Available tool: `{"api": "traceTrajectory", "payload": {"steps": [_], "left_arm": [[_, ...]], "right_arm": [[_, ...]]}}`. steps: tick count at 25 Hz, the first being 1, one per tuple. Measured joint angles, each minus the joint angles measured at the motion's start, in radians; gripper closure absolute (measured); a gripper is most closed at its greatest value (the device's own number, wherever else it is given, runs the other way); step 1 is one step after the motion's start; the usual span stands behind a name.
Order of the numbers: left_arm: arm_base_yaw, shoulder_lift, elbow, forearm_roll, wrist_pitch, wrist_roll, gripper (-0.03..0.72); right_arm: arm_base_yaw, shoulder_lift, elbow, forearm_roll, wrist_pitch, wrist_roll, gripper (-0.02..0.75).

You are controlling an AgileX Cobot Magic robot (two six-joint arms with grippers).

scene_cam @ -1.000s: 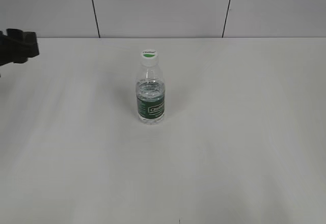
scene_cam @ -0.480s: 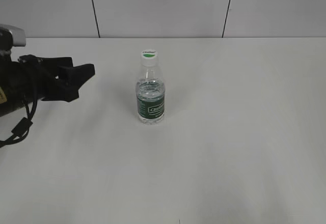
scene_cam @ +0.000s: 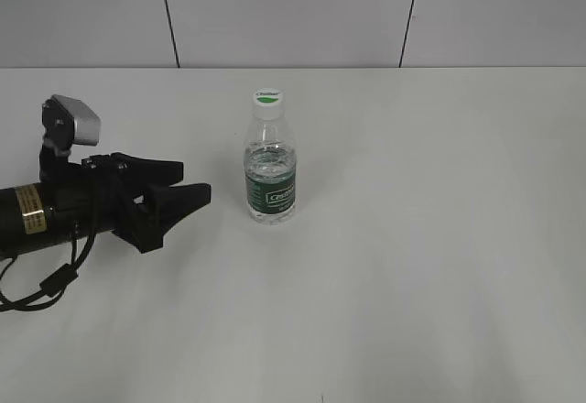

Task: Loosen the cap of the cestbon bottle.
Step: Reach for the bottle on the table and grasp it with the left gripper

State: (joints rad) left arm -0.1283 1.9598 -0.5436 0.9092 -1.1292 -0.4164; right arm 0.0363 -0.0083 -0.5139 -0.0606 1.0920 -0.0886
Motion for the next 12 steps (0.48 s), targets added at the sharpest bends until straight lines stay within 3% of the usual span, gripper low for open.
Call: {"api": "traceTrajectory", "payload": {"steps": [4,12], "left_arm": [[0.007,0.030,-0.035,0.090,0.000,0.002,0.260],[0.008,0.052,-0.115,0.113,0.024,0.004,0.260]], "right_arm": [[0.000,0.000,0.000,0.000,0.000,0.000,0.248],[0.000,0.000,0.000,-0.001,0.000,0.000,0.248]]}}
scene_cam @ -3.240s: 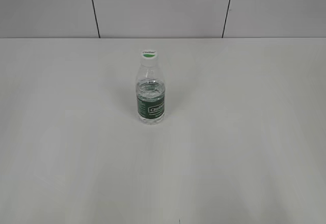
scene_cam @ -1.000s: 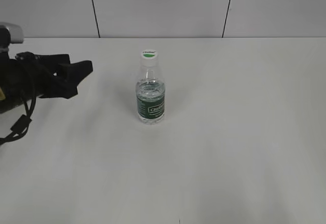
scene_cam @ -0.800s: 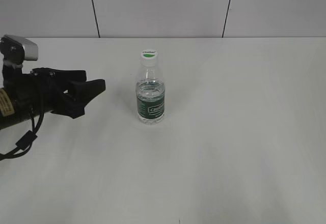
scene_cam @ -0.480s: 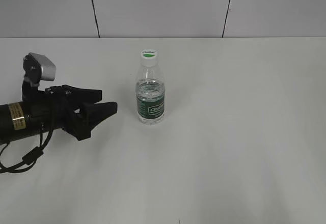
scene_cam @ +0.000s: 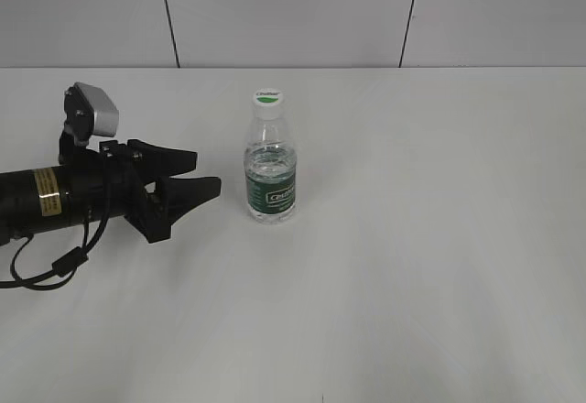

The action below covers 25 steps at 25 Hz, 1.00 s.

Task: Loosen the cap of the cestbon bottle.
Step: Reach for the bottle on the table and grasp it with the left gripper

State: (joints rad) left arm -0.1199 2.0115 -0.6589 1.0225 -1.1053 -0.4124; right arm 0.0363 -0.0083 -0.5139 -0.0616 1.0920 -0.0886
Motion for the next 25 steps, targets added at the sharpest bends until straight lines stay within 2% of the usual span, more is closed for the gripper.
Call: {"api": "traceTrajectory", "payload": {"steps": [20,23,25], "left_arm": [[0.000,0.006,0.000,-0.041,-0.001,0.003,0.259],[0.000,0.006,0.001,-0.036,-0.001,-0.003,0.201],[0.000,0.006,0.001,-0.034,-0.001,-0.007,0.127]], "right_arm": [[0.000,0.000,0.000,-0.002,0.000,0.000,0.248],[0.000,0.000,0.000,-0.002,0.000,0.000,0.248],[0.000,0.000,0.000,-0.002,0.000,0.000,0.248]]}}
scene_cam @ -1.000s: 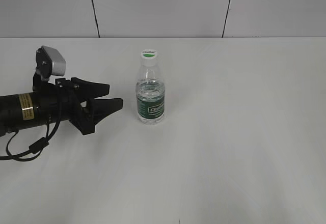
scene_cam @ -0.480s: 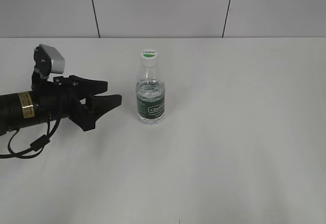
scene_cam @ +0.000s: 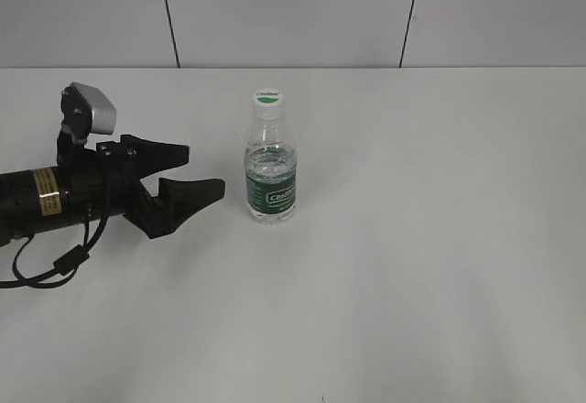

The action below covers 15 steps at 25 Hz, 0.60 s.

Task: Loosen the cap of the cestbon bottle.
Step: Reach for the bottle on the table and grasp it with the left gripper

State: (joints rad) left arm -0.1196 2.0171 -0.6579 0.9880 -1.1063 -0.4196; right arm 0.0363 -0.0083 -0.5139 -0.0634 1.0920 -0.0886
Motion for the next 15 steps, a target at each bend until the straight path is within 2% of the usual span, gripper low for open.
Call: {"api": "traceTrajectory", "payload": {"steps": [3,10,15], "left_arm": [[0.000,0.000,0.000,0.000,0.000,-0.001,0.088],[0.000,0.000,-0.001,0.009,0.006,-0.029,0.123],[0.000,0.002,-0.053,0.135,0.036,-0.068,0.123]], "right_arm": [[0.000,0.000,0.000,0.000,0.000,0.000,0.248],[0.000,0.000,0.000,0.000,0.000,0.000,0.248],[0.000,0.000,0.000,0.000,0.000,0.000,0.248]]}}
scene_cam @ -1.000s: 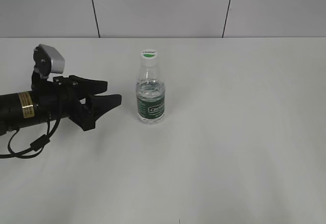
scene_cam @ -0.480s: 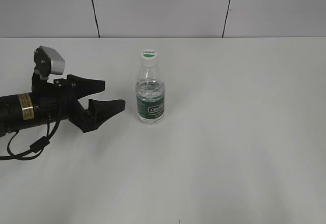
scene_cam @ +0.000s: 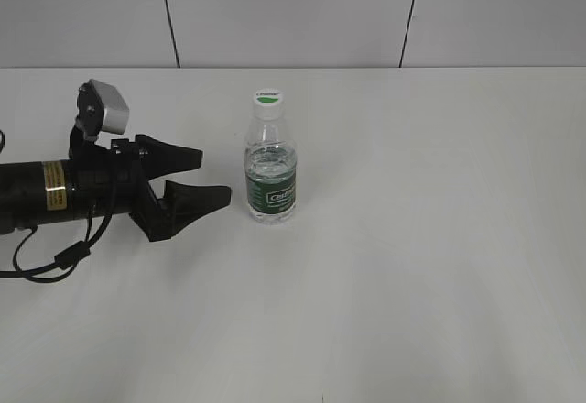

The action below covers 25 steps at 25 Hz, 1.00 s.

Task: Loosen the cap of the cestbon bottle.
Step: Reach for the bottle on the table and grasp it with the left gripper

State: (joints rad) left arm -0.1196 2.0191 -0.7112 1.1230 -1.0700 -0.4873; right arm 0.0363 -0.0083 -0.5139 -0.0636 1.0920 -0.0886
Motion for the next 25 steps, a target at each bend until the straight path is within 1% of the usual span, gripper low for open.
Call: {"api": "traceTrajectory", "payload": {"steps": [6,12,15,21,25], "left_arm": [[0.000,0.014,-0.107,0.109,-0.019,-0.054,0.123],[0.000,0.122,-0.231,0.199,-0.107,-0.108,0.123],[0.000,0.165,-0.274,0.235,-0.124,-0.115,0.123],[0.000,0.180,-0.283,0.255,-0.130,-0.116,0.123],[0.000,0.180,-0.285,0.298,-0.133,-0.116,0.124]], "right_arm": [[0.000,0.000,0.000,0.000,0.000,0.000,0.248],[0.000,0.000,0.000,-0.001,0.000,0.000,0.248],[0.000,0.000,0.000,-0.001,0.000,0.000,0.248],[0.000,0.000,0.000,-0.001,0.000,0.000,0.248],[0.000,0.000,0.000,-0.001,0.000,0.000,0.248]]}}
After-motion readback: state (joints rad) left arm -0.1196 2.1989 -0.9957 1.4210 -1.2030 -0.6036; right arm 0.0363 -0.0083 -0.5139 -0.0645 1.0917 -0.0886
